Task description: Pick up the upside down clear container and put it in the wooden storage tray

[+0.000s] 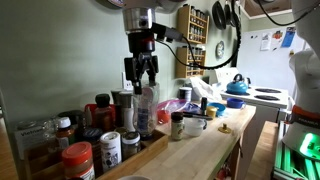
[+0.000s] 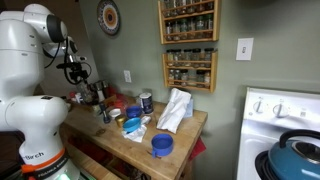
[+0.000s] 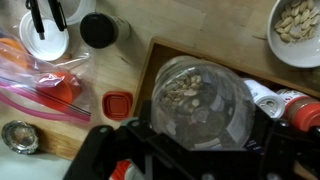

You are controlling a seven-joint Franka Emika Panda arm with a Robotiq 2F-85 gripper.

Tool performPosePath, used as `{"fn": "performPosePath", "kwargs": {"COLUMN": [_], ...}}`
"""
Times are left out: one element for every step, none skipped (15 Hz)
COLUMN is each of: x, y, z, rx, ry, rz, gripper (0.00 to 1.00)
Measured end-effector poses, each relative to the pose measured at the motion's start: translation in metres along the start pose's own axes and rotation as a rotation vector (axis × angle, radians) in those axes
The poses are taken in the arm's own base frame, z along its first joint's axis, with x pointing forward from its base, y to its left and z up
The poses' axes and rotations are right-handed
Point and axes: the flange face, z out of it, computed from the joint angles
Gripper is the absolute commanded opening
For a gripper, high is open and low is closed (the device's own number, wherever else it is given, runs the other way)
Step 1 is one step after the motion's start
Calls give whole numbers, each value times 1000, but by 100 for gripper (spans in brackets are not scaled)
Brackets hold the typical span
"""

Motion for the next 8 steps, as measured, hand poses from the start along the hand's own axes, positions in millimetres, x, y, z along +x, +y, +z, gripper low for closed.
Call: {"fn": "performPosePath", "kwargs": {"x": [3,6,9,11,13,14,15,15], "y": [0,0,1,2,3,4,6,8], "z": [2,5,5,5,6,8,11,13], "rx": [-2,-6,-10,-15,-20,-26,-32,-42], "ry": [1,1,4,6,6,2,-4,-15], "rz": [3,7,12,16,21,26,30,33], "gripper": [64,64,64,64,64,64,64,64]}}
